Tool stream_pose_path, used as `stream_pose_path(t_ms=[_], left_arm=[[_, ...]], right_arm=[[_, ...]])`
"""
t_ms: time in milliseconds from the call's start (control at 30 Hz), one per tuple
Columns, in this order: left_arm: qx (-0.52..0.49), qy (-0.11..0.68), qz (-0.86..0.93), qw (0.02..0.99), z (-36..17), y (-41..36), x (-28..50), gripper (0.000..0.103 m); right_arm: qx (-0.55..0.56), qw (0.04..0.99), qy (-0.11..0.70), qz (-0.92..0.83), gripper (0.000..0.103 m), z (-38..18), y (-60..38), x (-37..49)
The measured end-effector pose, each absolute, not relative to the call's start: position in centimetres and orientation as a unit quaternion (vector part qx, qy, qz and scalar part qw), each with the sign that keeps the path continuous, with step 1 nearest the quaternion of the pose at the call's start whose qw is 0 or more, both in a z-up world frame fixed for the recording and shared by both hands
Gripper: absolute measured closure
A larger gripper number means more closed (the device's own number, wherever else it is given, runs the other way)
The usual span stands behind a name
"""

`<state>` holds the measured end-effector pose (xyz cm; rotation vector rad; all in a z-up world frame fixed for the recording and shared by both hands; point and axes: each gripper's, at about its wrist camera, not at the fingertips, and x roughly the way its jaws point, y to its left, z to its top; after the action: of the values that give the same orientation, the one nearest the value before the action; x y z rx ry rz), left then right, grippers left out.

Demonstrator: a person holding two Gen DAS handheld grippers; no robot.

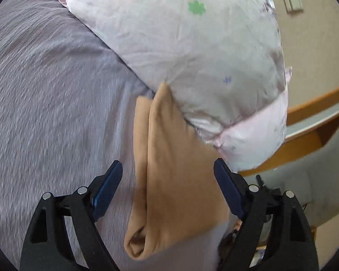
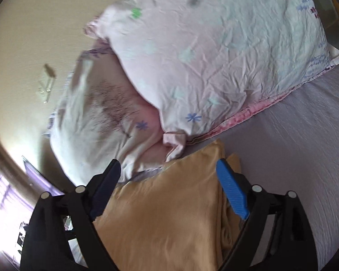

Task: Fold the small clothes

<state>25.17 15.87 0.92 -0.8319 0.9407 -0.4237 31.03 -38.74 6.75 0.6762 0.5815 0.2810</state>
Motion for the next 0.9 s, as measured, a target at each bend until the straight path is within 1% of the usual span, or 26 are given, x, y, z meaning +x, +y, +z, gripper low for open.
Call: stream_pose_path(t_ms=[33,100,200,267,333,400,433,467,500,533,600,700,800,900], left_arm=[[-0.364,0.448,-0.2,0.792,1.1,16.0,24.7,0.02],[-0.308,0.474,-0.2,0.8,0.8,13.9,24.0,0.02],[-0.269,0.507,-0.195,0.795,-0.2,11.1,23.9,0.021],[-0.232,0.51,-0.182,0.808,0.1,10.5,23.6,0.021],[-0.232,0.517,-0.169,0.806,0.0,10.8,23.0,0.024],[-0.258,0.524,-0.154,0.797,-0.2,10.9,23.2,0.04],[-0.279,0.524,-0.156,0.79,-0.3,10.7,23.4,0.058],[-0.327,0.53,-0.172,0.763,-1.1,11.2,23.7,0.082],[-0.36,0.531,-0.171,0.747,-1.7,11.7,23.8,0.085],[-0.381,0.527,-0.174,0.74,-1.8,12.1,23.8,0.087],[-0.378,0.514,-0.181,0.748,-0.7,11.7,24.0,0.089],[-0.357,0.481,-0.218,0.77,3.4,9.4,24.2,0.089],[-0.32,0.457,-0.271,0.784,7.3,4.2,25.8,0.089],[-0.274,0.451,-0.34,0.779,9.2,-3.7,27.2,0.089]], right_arm=[[0.322,0.895,0.273,0.143,0.016,6.6,-38.9,30.0],[0.328,0.897,0.258,0.149,0.015,5.9,-39.3,28.6],[0.362,0.88,0.269,0.151,0.015,4.4,-39.6,29.1],[0.362,0.878,0.273,0.152,0.015,4.4,-39.5,29.6],[0.357,0.883,0.265,0.152,0.015,4.8,-39.2,29.7],[0.36,0.881,0.261,0.16,0.015,4.9,-39.3,29.6],[0.362,0.879,0.263,0.163,0.015,4.8,-39.3,29.7],[0.365,0.877,0.265,0.166,0.015,4.7,-39.3,29.8],[0.366,0.876,0.266,0.168,0.015,4.7,-39.3,29.8],[0.368,0.874,0.267,0.169,0.015,4.6,-39.3,29.8],[0.371,0.874,0.262,0.17,0.015,4.8,-39.4,29.6],[0.378,0.879,0.241,0.165,0.015,5.3,-40.1,28.9],[0.39,0.879,0.225,0.155,0.015,5.5,-40.9,28.4],[0.408,0.875,0.218,0.144,0.015,5.3,-41.9,28.2]])
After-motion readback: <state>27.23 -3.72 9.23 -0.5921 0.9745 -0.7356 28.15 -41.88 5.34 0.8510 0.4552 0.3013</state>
